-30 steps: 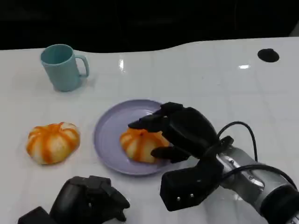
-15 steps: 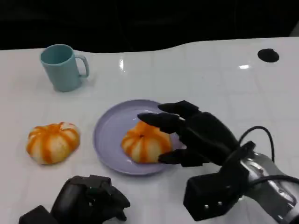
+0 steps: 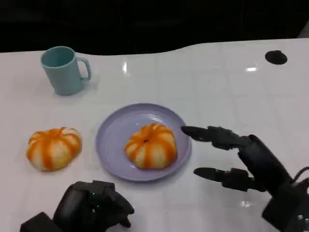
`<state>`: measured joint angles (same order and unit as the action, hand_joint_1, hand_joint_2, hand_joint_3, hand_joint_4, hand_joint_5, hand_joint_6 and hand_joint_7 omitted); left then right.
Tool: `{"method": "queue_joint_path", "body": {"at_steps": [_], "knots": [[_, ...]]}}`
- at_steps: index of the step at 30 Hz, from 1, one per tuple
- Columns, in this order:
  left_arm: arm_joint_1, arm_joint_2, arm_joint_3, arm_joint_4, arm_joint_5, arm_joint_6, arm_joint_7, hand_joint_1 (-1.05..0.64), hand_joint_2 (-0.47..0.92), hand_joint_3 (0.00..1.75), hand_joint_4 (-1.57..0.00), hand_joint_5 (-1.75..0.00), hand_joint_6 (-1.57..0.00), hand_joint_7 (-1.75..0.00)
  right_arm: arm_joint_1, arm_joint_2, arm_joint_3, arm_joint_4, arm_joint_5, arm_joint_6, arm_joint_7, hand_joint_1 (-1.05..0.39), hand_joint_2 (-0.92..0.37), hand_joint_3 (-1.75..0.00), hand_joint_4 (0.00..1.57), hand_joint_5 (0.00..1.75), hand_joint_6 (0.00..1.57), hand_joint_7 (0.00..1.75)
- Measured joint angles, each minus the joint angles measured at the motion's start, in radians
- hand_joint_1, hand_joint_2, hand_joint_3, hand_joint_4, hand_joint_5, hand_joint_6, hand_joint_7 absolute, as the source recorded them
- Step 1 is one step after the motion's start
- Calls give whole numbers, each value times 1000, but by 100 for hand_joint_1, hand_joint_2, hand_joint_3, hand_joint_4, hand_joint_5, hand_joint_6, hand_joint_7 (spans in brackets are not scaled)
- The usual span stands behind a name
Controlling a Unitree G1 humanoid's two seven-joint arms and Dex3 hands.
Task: Grasp the bread from the table and place it into the plate.
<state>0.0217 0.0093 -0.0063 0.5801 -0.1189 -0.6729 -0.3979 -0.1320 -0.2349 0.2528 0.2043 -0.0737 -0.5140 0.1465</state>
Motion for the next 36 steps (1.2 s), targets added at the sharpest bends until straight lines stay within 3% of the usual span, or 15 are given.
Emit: {"method": "queue_joint_path", "body": {"at_steps": [2,4,7,12,13,17,23,36], "knots": [[0,0,0,0,0,0,0,-105,89,0,-118,-102,-133,-66,30,0,-27,-22,77,16,49,-14,-72,-57,72,98,99,21],[0,0,-1,0,-1,0,0,-105,90,0,-118,-102,-133,-66,60,0,-50,-40,125,32,88,-14,-69,-66,73,109,97,40],[0,1,0,0,-2,0,0,-105,89,0,-118,-102,-132,-66,104,0,-71,-67,170,66,135,-16,-79,-52,72,126,82,82],[0,1,-1,0,-3,-1,0,-105,90,1,-118,-102,-132,-66,155,-2,-102,-128,245,139,211,-21,-91,-32,79,140,83,97],[0,1,-2,0,-2,-1,0,-105,89,0,-118,-102,-132,-66,168,-2,-106,-143,244,147,214,-20,-90,-36,80,145,83,105],[2,1,-2,-4,-4,1,-1,-105,89,0,-118,-102,-132,-66,211,-5,-128,-194,215,166,212,-20,-64,-89,78,165,77,134],[2,2,-3,-6,-4,1,-1,-105,89,0,-119,-102,-132,-66,249,1,-136,-218,143,161,185,-18,-57,-106,79,174,73,139],[2,4,-2,-4,-8,0,-6,-105,89,0,-120,-101,-132,-65,229,55,-160,16,64,-100,109,-20,-54,-113,82,175,70,144]]}}
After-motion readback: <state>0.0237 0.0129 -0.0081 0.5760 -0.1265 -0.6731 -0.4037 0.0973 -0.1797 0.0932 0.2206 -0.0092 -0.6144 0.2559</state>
